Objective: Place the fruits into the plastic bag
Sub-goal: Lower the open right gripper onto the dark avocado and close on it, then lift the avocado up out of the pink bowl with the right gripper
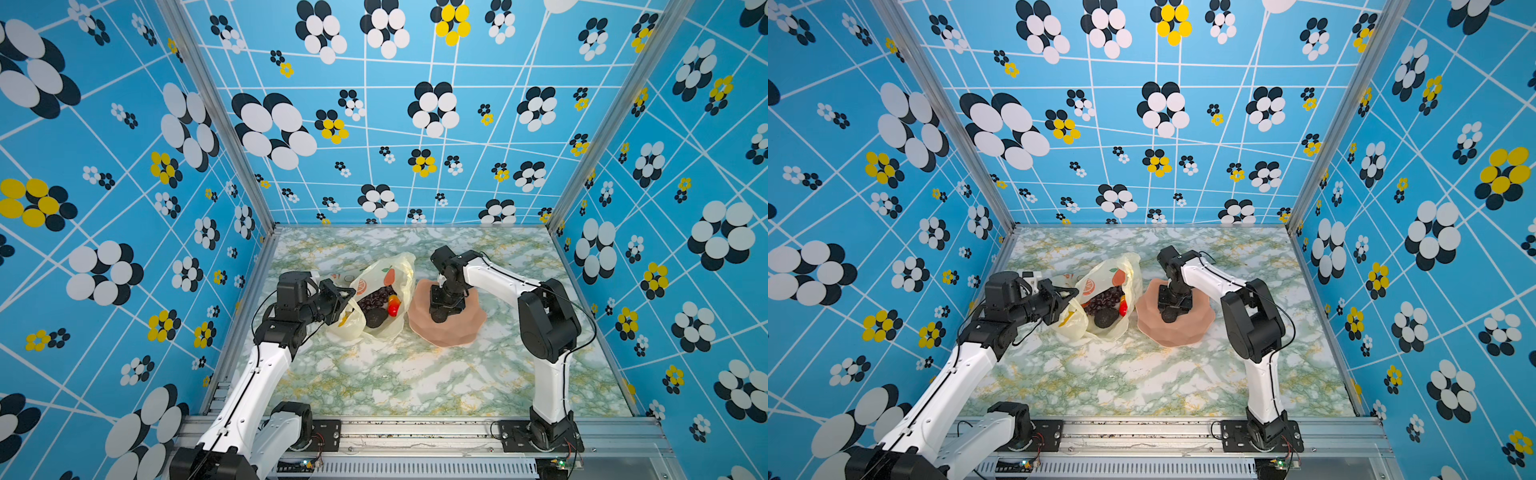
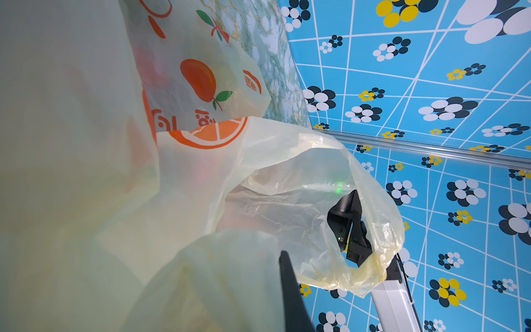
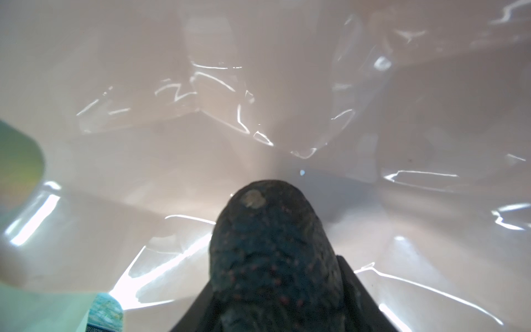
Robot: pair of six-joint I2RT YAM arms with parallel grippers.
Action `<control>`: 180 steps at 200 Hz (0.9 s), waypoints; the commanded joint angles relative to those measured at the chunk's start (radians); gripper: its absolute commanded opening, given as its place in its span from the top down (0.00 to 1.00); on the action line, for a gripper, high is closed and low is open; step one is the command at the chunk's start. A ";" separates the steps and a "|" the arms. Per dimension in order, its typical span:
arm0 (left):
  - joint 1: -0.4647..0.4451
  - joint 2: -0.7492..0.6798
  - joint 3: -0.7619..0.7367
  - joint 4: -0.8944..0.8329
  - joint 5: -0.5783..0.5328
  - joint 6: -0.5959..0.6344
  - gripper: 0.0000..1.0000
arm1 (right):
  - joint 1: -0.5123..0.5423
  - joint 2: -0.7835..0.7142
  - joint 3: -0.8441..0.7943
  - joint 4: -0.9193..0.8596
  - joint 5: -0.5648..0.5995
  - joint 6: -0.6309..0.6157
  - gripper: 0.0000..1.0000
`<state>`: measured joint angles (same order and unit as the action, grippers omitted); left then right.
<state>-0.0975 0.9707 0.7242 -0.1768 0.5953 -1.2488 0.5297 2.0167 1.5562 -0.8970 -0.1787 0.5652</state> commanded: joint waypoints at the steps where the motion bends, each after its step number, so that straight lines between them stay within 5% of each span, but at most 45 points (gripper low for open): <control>1: 0.013 -0.021 -0.008 -0.018 0.008 0.009 1.00 | -0.007 -0.066 -0.022 0.009 -0.007 0.016 0.68; 92: 0.013 -0.052 -0.014 -0.036 0.004 0.010 1.00 | -0.019 -0.212 -0.037 0.000 0.069 0.016 0.71; 180: 0.013 -0.078 0.000 -0.075 0.022 0.038 1.00 | -0.018 -0.397 -0.080 0.066 0.304 -0.038 0.74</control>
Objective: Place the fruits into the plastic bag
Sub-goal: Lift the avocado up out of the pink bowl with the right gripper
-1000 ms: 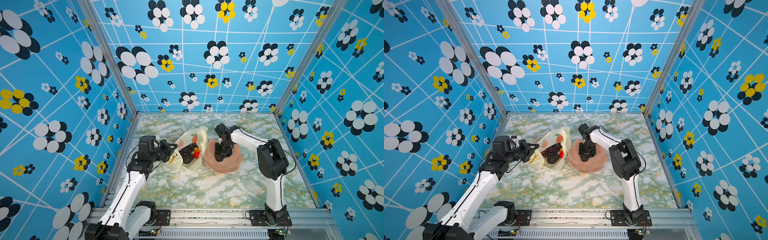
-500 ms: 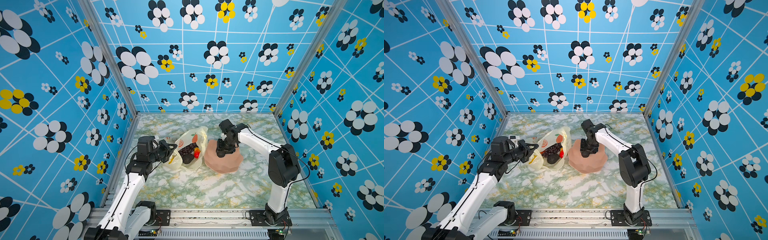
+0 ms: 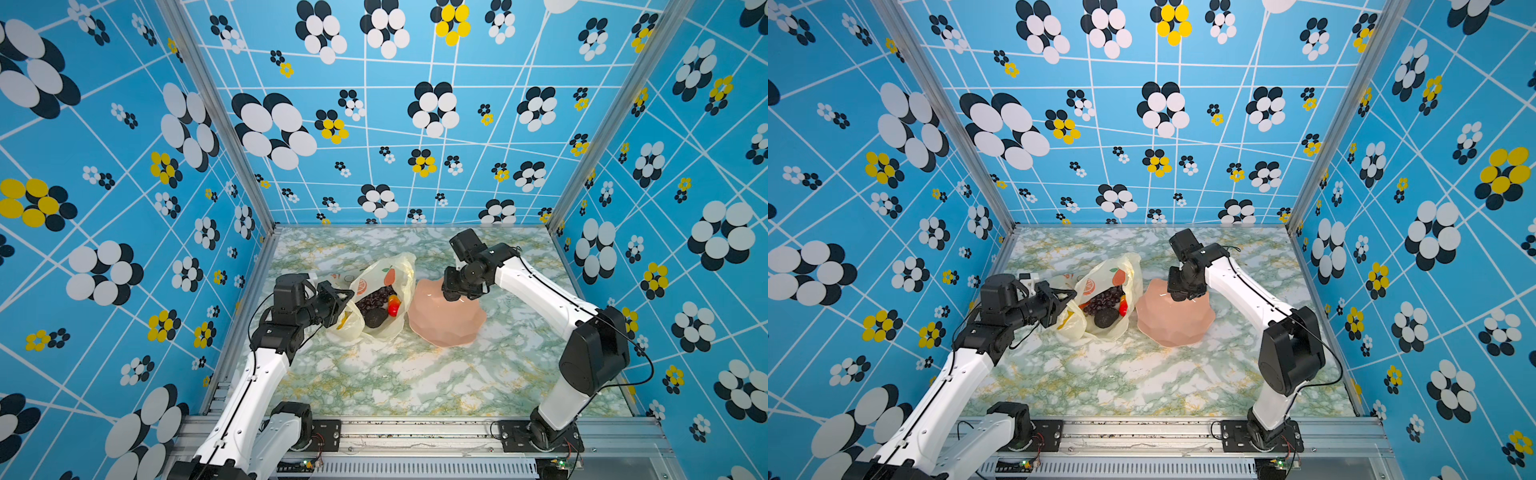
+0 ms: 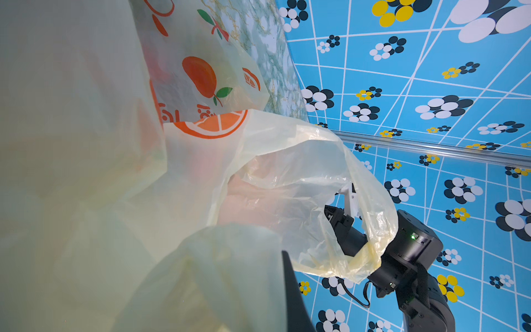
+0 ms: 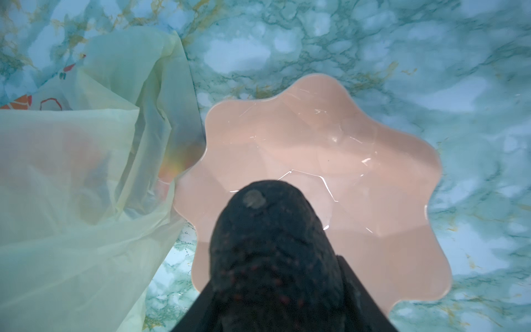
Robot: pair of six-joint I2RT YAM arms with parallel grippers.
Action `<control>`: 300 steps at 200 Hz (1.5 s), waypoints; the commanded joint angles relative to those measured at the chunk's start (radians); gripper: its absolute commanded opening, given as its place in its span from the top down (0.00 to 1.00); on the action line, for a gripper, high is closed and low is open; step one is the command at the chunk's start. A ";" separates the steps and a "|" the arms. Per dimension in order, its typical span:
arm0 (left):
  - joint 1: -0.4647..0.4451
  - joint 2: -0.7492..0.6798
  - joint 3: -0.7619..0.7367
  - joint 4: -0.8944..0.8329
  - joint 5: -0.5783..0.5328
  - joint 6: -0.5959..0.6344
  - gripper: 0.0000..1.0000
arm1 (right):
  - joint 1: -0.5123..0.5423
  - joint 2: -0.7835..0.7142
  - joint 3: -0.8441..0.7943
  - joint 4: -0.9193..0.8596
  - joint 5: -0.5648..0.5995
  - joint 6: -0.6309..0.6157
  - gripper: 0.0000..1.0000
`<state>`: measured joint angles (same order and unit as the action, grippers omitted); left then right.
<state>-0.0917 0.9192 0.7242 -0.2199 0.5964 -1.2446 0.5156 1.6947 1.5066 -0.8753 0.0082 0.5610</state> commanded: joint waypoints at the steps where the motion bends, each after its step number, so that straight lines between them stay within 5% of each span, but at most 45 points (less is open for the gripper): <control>1: 0.008 -0.027 0.000 -0.034 0.022 0.034 1.00 | -0.004 -0.078 -0.030 0.047 0.120 -0.035 0.74; 96: -0.048 0.030 0.088 -0.071 0.042 0.042 1.00 | 0.064 -0.390 -0.138 0.349 0.360 -0.376 0.77; 176: -0.173 0.035 0.063 -0.098 0.000 0.077 1.00 | 0.205 -0.549 -0.119 0.559 0.502 -0.801 0.79; 239: -0.069 0.091 0.097 -0.046 0.012 0.024 1.00 | 0.207 -0.533 -0.037 0.715 0.363 -0.982 0.81; 300: -0.096 0.177 0.254 -0.146 -0.031 0.183 1.00 | 0.206 -0.331 0.330 0.569 -0.029 -0.727 0.81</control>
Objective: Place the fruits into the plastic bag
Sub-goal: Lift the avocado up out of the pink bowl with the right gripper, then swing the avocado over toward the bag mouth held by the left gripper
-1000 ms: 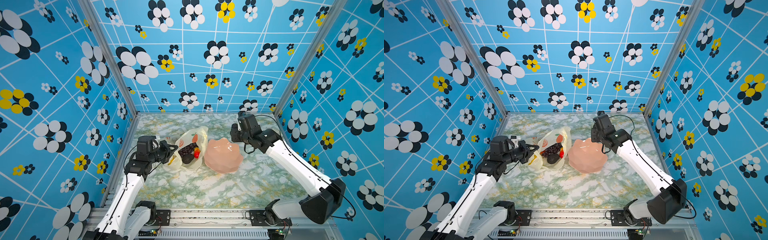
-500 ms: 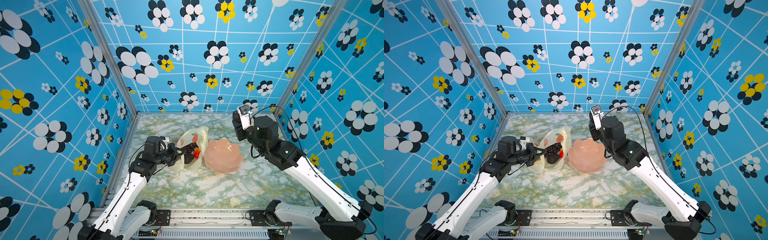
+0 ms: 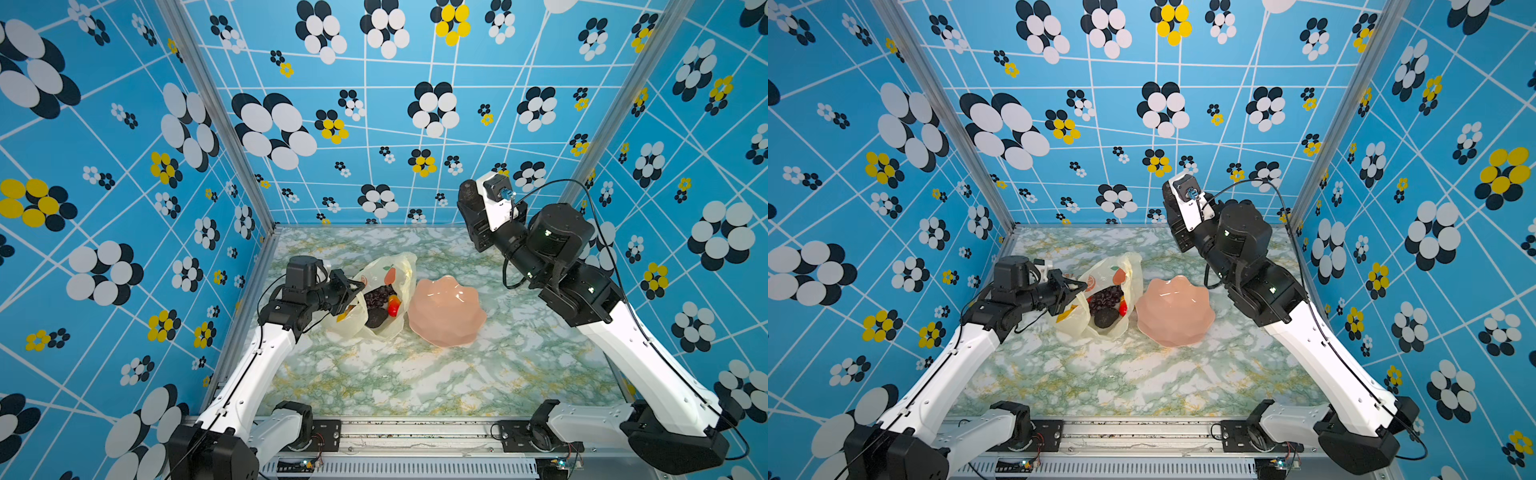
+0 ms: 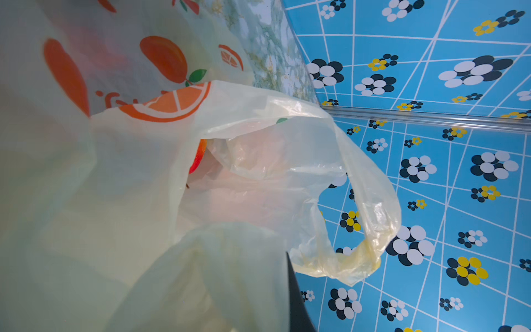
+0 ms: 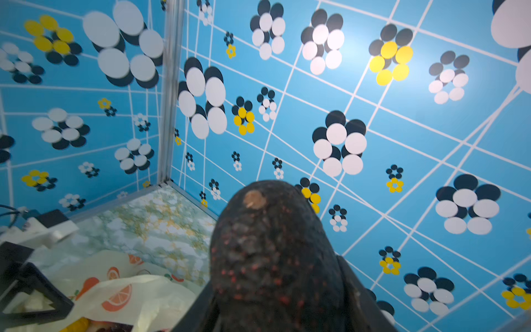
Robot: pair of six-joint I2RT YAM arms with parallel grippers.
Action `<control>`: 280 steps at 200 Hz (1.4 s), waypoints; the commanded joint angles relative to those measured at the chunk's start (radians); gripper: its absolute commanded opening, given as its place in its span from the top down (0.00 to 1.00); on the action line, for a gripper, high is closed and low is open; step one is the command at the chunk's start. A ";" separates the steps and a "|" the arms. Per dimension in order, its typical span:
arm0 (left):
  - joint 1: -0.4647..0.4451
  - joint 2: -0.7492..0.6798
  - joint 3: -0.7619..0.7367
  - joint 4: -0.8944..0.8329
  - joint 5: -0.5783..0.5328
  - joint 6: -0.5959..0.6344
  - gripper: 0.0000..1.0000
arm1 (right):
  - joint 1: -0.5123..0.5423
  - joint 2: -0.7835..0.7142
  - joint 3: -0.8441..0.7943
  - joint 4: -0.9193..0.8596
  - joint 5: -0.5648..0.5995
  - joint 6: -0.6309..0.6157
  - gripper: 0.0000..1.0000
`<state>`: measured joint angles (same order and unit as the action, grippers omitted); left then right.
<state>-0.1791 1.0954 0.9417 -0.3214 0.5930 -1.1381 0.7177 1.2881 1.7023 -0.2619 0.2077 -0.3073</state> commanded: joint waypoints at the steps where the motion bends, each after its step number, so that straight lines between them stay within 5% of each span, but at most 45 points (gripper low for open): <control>1: -0.008 -0.001 0.036 -0.043 -0.029 0.076 1.00 | 0.003 0.080 0.142 -0.047 -0.233 0.148 0.81; 23: -0.005 -0.017 0.013 -0.008 -0.030 0.064 1.00 | 0.002 0.198 0.339 -0.138 -0.373 0.317 0.82; 57: -0.004 -0.017 0.049 -0.018 0.013 0.090 1.00 | 0.002 0.343 0.559 -0.233 -0.447 0.662 0.83; 101: 0.001 -0.045 0.007 -0.054 0.038 0.107 1.00 | 0.002 0.495 0.825 -0.464 -0.498 0.956 0.85; 157: 0.012 -0.026 0.033 -0.074 0.062 0.158 1.00 | -0.027 0.569 0.887 -0.525 -0.723 1.264 0.87; 224: 0.019 -0.046 0.034 -0.106 0.027 0.181 1.00 | -0.058 0.639 0.890 -0.619 -0.957 1.496 0.90; 280: 0.032 -0.016 0.067 -0.105 0.046 0.207 1.00 | -0.060 0.670 0.890 -0.781 -0.990 1.487 0.90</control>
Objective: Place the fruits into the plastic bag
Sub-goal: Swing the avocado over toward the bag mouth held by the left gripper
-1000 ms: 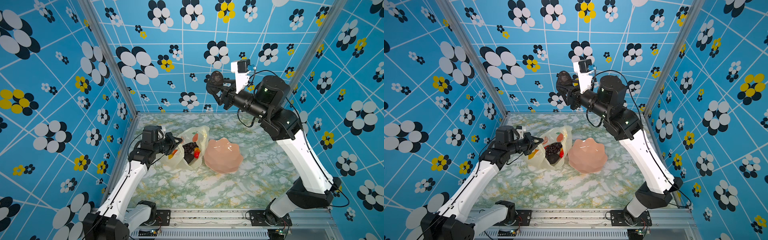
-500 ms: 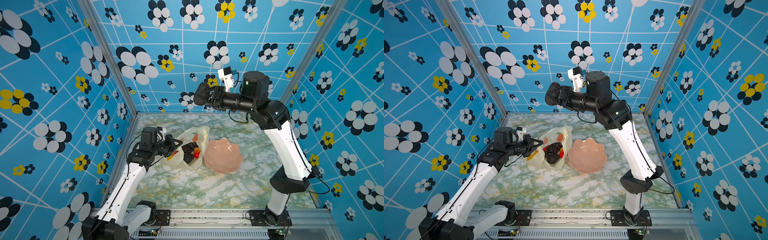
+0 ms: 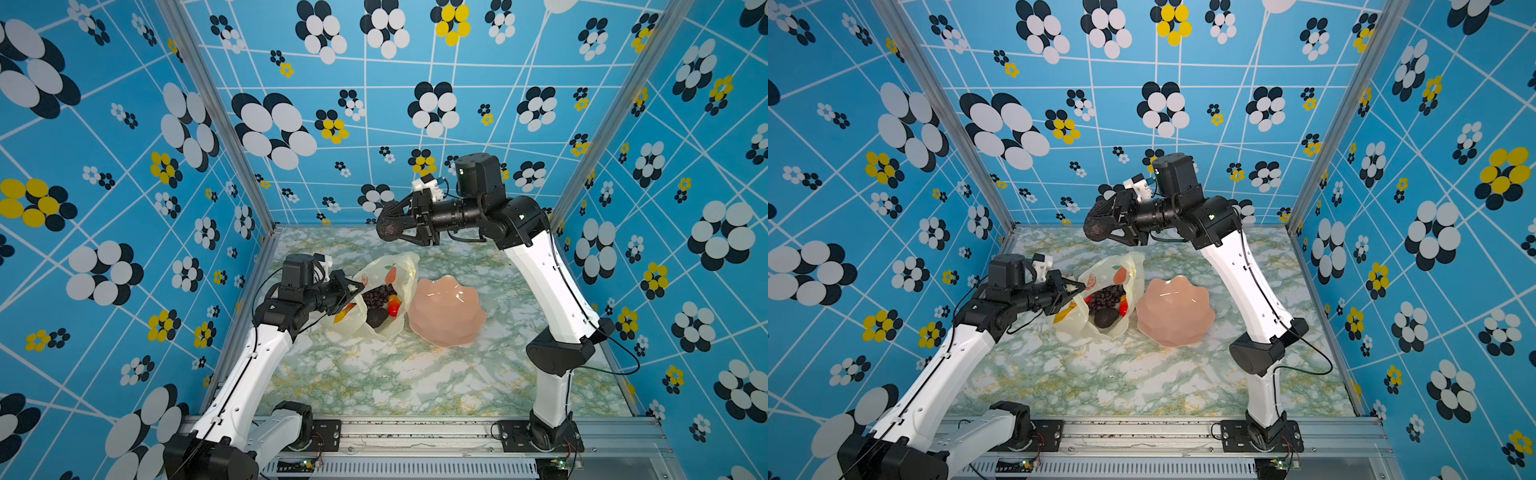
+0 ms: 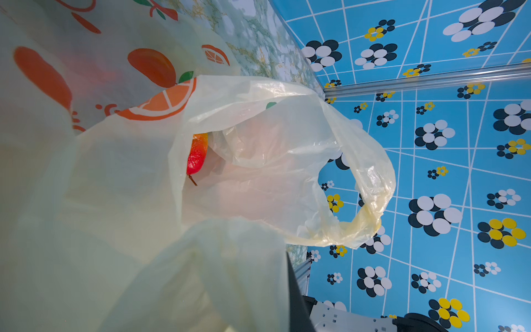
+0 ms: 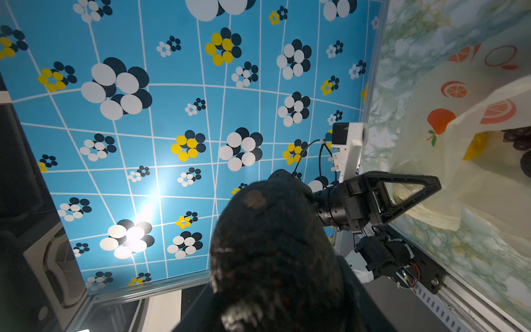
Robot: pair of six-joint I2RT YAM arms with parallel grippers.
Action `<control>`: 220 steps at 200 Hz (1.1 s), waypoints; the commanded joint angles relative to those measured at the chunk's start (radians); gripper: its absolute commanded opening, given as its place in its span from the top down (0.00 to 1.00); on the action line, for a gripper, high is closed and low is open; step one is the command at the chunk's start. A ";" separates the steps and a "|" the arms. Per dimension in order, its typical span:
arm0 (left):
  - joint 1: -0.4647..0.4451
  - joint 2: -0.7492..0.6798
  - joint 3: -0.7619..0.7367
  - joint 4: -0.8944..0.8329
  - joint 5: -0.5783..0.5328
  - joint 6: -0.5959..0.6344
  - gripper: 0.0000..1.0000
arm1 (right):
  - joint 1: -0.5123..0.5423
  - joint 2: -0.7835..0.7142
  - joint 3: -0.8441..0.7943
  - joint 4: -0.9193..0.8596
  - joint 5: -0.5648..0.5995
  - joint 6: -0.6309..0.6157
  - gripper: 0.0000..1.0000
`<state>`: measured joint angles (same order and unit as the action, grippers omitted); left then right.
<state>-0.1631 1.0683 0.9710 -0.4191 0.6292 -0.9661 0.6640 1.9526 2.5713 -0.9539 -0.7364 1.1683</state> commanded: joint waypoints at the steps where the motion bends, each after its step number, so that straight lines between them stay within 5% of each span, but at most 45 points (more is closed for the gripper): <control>1: 0.016 0.011 0.038 -0.007 0.011 0.035 1.00 | -0.006 0.007 0.021 -0.092 -0.046 0.010 0.90; 163: 0.036 -0.019 -0.020 0.069 0.018 -0.002 1.00 | 0.032 0.198 0.074 -0.580 -0.075 -0.233 0.91; 220: 0.033 -0.069 -0.049 0.071 0.004 -0.023 1.00 | 0.072 0.289 0.076 -0.718 0.071 -0.409 0.91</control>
<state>-0.1368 1.0416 0.9443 -0.3611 0.6392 -0.9791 0.7193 2.1983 2.6274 -1.5574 -0.7597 0.8845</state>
